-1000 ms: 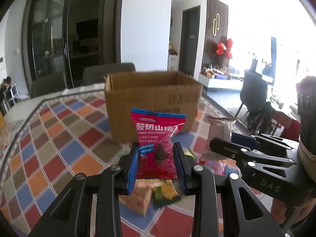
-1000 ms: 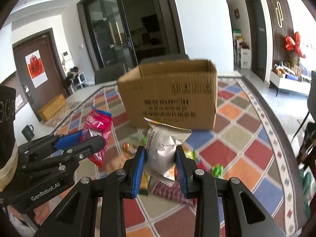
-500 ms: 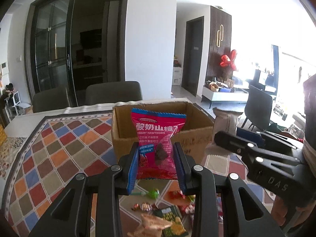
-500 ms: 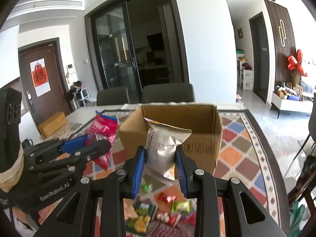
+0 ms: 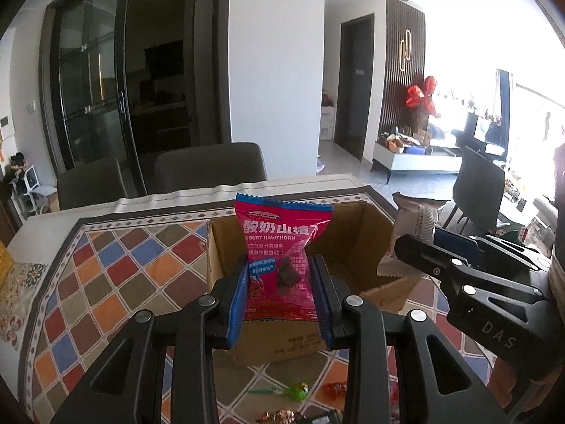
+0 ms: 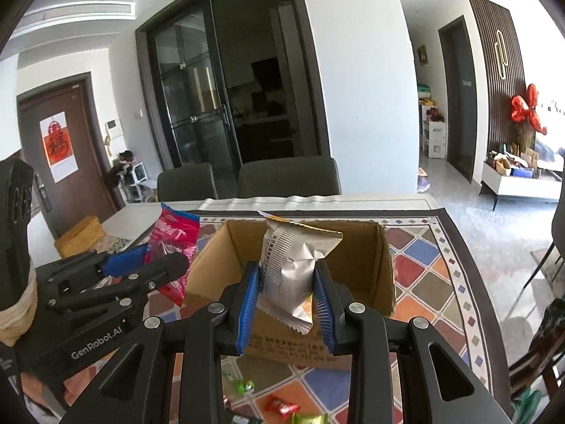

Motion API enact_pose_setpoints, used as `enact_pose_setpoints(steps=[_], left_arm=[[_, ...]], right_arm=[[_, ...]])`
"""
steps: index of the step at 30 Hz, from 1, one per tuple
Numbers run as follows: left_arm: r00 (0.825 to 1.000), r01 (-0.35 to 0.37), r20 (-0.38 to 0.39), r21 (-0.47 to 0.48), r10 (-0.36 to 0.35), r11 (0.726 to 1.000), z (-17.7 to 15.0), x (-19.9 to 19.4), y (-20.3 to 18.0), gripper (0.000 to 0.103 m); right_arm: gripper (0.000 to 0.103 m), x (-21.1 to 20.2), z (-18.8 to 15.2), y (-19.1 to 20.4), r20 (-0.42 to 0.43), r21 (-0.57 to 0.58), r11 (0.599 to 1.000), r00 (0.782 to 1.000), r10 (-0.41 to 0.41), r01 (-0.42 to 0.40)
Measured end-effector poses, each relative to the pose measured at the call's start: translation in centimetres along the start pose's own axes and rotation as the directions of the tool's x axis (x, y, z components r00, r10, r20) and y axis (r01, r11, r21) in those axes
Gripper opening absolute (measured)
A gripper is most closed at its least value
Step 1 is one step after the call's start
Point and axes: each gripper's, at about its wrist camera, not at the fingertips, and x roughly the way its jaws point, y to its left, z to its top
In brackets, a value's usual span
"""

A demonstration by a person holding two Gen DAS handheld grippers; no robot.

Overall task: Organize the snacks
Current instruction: 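Lift both bags over the KUPOH box and open both tools to drop them inside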

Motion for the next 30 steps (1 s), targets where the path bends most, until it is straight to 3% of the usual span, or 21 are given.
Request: enact_pose_setpoints(steps=[13,16,19,30], left_arm=[[0.991,0.026,-0.128,-0.010,-0.027,1.000,1.6,5.9,0.7,0.034],[0.993,0.011,-0.116,0.001,-0.011,1.000,1.5,5.7,0.6,0.041],[0.994,-0.012,-0.109,0.000,0.012,1.000,1.3,5.3,0.8,0.046],[0.997,-0.032,-0.068,0.011,0.033,0.999,-0.4,1.1,0.7,0.052]], right_arm=[[0.032,5.5,1.2,-2.4,-0.094,0.007,0.999,0.995,-0.036,0.036],[0.034,6.2,1.0,-2.9,-0.103,0.013,0.998,0.993,-0.061,0.063],[0.045,6.4,0.9,-2.8,-0.111,0.007,0.996,0.990,-0.088,0.090],[0.045,3.7,-0.4,-0.8,-0.104,-0.030,0.998,0.993,-0.057,0.054]])
